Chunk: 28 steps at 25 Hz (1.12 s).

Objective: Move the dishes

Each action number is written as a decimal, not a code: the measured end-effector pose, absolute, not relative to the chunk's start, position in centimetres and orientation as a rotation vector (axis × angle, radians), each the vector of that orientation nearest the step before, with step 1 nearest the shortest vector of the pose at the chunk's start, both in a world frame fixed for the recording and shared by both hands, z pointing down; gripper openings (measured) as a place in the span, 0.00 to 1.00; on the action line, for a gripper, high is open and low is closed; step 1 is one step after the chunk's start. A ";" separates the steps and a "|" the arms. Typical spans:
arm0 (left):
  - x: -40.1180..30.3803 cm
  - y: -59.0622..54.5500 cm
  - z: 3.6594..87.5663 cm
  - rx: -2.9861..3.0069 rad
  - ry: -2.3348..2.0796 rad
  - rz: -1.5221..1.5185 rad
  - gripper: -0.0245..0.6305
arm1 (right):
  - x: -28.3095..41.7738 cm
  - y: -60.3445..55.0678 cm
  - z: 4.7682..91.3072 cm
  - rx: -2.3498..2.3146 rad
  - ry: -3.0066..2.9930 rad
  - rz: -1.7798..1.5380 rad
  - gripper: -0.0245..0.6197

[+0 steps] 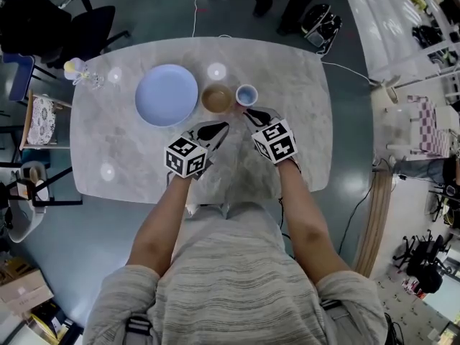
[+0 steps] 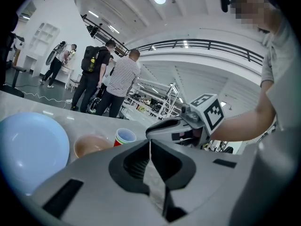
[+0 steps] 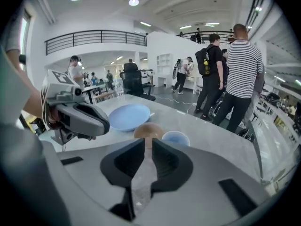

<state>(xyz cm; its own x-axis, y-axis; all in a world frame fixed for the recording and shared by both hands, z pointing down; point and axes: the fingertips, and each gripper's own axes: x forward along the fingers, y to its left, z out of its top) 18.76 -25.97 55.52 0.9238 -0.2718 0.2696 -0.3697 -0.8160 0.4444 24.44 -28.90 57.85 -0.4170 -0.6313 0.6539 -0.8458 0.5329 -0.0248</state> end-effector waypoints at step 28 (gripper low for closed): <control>11.3 -17.9 42.3 2.877 -0.390 -0.043 0.07 | 12.7 -16.9 41.2 1.386 -2.825 0.350 0.07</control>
